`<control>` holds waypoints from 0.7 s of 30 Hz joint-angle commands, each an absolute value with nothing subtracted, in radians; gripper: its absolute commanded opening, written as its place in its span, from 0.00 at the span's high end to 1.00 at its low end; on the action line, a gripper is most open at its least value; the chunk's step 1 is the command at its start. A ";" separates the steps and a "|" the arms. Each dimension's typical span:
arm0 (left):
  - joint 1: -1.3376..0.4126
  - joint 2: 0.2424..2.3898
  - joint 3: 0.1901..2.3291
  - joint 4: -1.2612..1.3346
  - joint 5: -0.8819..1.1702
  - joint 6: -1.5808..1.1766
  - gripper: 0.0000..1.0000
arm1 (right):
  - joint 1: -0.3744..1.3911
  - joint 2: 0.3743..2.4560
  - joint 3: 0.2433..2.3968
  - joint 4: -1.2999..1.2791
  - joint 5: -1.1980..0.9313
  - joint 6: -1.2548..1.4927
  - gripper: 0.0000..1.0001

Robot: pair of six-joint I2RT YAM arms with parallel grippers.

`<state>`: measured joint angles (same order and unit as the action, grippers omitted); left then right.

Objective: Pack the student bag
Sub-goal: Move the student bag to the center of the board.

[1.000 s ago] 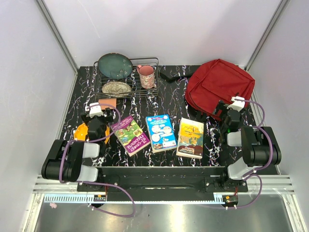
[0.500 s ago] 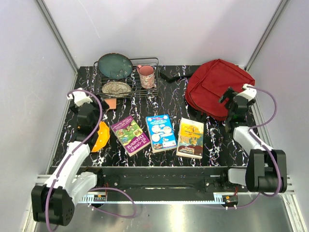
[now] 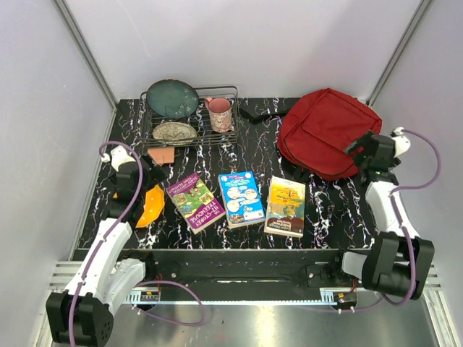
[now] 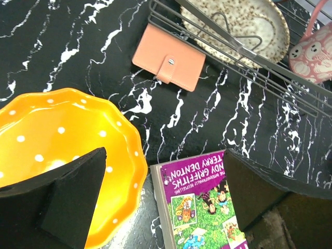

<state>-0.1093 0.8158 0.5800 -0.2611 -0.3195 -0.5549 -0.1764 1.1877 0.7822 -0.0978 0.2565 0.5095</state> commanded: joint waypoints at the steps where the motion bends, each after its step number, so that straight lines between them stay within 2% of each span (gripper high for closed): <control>1: -0.104 0.784 0.620 -0.262 -0.229 -0.543 0.01 | -0.305 1.261 0.838 -0.198 0.061 0.592 0.00; 7: -0.104 0.733 0.629 -0.258 -0.155 -0.457 0.01 | -0.379 1.422 0.874 -0.178 -0.156 0.646 0.01; 10: -0.104 0.690 0.626 -0.247 -0.126 -0.448 0.01 | -0.379 1.469 0.868 -0.154 -0.189 0.664 0.08; 14: -0.103 0.661 0.611 -0.218 -0.083 -0.449 0.01 | -0.379 1.511 0.857 -0.118 -0.224 0.680 0.09; 21: -0.103 0.666 0.624 -0.250 -0.084 -0.500 0.01 | -0.379 1.586 0.865 -0.097 -0.284 0.704 0.21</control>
<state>-0.1085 0.6632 0.5808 -0.2699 -0.1101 -0.4770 -0.3759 1.5623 0.8318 -0.1371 -0.2218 0.6731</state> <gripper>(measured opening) 0.988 0.832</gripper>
